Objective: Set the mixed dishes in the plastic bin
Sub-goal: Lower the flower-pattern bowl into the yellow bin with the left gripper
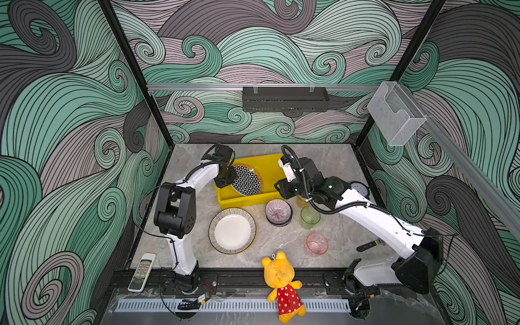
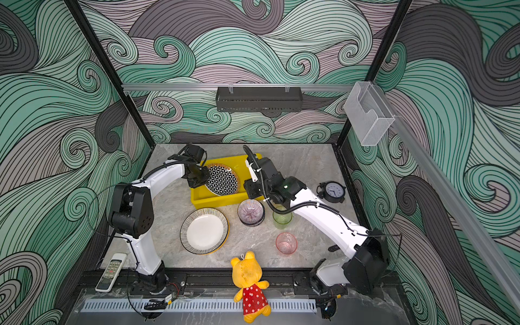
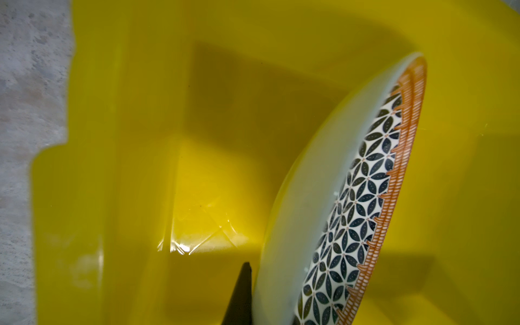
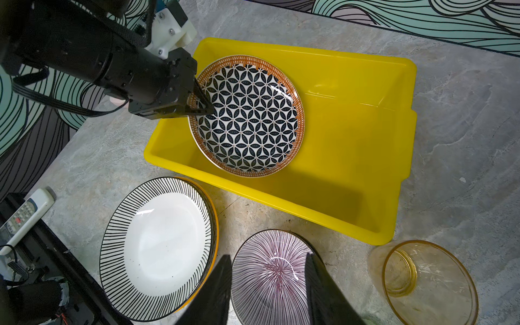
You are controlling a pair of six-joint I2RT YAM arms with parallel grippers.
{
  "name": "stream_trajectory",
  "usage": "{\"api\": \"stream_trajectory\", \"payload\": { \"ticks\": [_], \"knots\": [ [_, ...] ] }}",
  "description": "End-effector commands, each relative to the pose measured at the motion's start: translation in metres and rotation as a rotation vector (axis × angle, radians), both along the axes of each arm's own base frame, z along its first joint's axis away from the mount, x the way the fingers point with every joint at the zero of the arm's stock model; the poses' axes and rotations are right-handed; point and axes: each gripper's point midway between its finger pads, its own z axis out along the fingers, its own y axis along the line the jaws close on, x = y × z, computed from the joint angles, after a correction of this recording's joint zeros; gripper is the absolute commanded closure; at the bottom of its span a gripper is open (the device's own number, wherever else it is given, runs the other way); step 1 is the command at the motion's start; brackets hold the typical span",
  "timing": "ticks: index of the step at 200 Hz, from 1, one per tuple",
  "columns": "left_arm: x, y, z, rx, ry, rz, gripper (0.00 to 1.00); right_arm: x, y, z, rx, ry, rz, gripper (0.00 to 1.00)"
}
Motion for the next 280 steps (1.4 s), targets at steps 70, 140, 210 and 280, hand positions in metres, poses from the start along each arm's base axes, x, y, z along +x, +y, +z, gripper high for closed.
{"api": "stream_trajectory", "payload": {
  "ticks": [70,140,210,280],
  "knots": [
    [-0.013,0.026,-0.022,0.129,0.110,0.029,0.88,-0.003,0.011,-0.006,0.054,0.055,0.015,0.54],
    [-0.022,0.033,-0.036,0.149,0.151,0.034,0.86,-0.006,0.014,-0.008,0.086,0.078,0.013,0.54],
    [-0.033,0.042,-0.051,0.195,0.206,0.036,0.82,-0.008,0.021,-0.011,0.115,0.112,0.023,0.54],
    [-0.032,0.040,-0.063,0.194,0.221,0.023,0.79,-0.009,0.023,-0.012,0.124,0.119,0.020,0.54]
  ]
}}
